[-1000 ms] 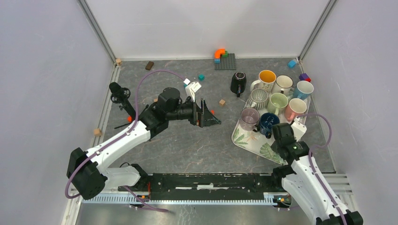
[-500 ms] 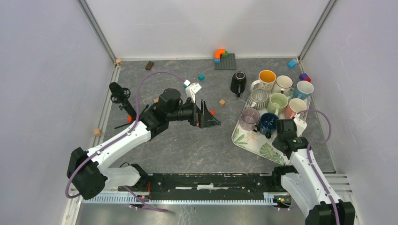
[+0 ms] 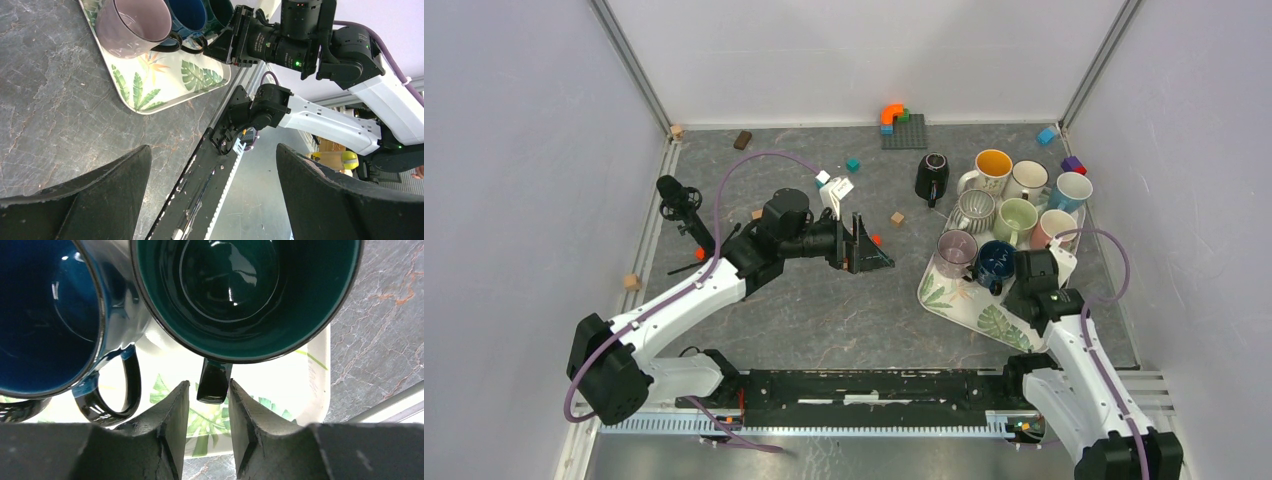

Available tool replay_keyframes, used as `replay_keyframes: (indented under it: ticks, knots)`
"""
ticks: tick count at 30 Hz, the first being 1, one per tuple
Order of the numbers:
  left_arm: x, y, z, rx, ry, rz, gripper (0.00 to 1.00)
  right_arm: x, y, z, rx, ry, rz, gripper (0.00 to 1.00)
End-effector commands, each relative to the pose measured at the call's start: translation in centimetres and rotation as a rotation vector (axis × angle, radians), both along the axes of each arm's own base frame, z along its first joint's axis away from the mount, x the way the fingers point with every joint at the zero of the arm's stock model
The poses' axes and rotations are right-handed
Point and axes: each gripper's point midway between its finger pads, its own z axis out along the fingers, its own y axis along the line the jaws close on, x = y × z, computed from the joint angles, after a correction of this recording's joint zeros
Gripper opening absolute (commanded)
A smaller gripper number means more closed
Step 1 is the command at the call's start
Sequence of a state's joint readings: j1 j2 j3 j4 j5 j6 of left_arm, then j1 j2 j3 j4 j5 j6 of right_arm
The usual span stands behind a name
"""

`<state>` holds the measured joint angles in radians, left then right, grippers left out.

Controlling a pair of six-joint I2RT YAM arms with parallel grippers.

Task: Turn the mug right side up
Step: Place the cup on the tray.

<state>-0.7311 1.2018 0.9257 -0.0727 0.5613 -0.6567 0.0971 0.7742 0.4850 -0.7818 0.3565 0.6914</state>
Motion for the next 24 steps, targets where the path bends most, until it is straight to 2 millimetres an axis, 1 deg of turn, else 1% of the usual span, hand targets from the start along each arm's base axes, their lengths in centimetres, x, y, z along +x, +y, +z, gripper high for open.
replay_keyframes:
  ticks: [1,4,7,13,16,19,21,24]
  knots:
    - [-0.5,-0.5,0.5,-0.028,-0.020,-0.040,1.00,1.1,-0.4,2.7,-0.026,-0.071,0.005,0.41]
    - [-0.5,-0.6,0.5,-0.032,-0.016,-0.046,1.00,1.3,-0.7,4.1,-0.047,-0.092,0.012,0.43]
    - [-0.6,-0.6,0.6,-0.034,-0.014,-0.050,1.00,1.7,-0.9,6.0,-0.060,-0.123,0.023,0.45]
    - [-0.7,-0.7,0.7,-0.045,-0.007,-0.059,1.00,2.7,-0.5,9.4,-0.054,-0.201,0.061,0.50]
    - [-0.8,-0.8,0.7,-0.049,-0.003,-0.061,1.00,3.8,0.2,11.4,-0.041,-0.262,0.116,0.58]
    - [-0.6,-0.8,0.8,-0.051,-0.003,-0.055,1.00,5.0,0.5,13.3,-0.052,-0.318,0.158,0.68]
    - [-0.6,-0.8,0.7,-0.050,0.000,-0.051,1.00,6.1,0.8,14.3,-0.054,-0.350,0.188,0.75]
    - [-0.5,-0.7,0.5,-0.043,0.002,-0.043,1.00,8.2,2.1,15.9,-0.026,-0.401,0.253,0.82]
